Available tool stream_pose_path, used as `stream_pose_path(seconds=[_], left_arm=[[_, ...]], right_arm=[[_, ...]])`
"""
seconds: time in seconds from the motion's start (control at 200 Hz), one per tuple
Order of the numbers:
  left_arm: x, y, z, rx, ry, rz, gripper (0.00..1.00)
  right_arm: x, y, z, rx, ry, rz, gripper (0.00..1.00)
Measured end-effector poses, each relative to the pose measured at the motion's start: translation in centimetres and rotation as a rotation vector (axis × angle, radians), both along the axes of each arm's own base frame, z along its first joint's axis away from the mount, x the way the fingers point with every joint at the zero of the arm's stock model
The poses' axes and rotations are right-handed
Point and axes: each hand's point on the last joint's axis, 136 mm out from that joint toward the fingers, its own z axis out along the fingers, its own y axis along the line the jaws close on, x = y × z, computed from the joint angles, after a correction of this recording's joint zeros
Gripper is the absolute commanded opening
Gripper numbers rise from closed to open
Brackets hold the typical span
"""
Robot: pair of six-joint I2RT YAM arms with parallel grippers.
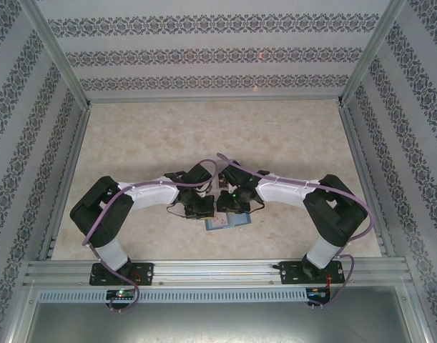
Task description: Take the credit cards out of the card holder
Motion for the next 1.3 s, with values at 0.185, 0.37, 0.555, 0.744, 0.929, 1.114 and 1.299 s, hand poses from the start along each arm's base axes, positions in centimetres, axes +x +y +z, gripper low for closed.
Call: stream_pose_path(seconds=[0.185, 0.37, 0.555, 0.744, 0.929, 1.114, 1.299], left_arm=[[0.0, 0.0, -0.1, 0.004, -0.008, -0.009, 0.00], [0.0, 0.0, -0.2, 0.004, -0.007, -0.017, 0.00], [-0.1, 0.0, -0.3, 0.002, -0.004, -0.020, 0.00], [-0.1, -0.2, -0.3, -0.006, -0.001, -0.024, 0.00], [-0.1, -0.3, -0.3, -0.011, 0.001, -0.025, 0.00], [-0.1, -0.3, -0.3, -0.011, 0.001, -0.025, 0.00], [-0.1, -0.3, -0.3, -0.011, -0.001, -0.029, 0.00]], right_arm=[[0.1, 0.0, -0.3, 0.014, 0.005, 0.006, 0.32], [0.0, 0.2, -0.4, 0.085, 0.033, 0.003, 0.31], [0.0, 0.1, -0.2, 0.165, 0.054, -0.020, 0.28], [0.0, -0.4, 0.2, 0.250, 0.061, -0.053, 0.22], [0.0, -0.5, 0.4, 0.300, 0.076, -0.058, 0.16], [0.0, -0.6, 0.4, 0.306, 0.079, -0.060, 0.09], [-0.1, -0.9, 0.2, 0.288, 0.070, -0.048, 0.05]])
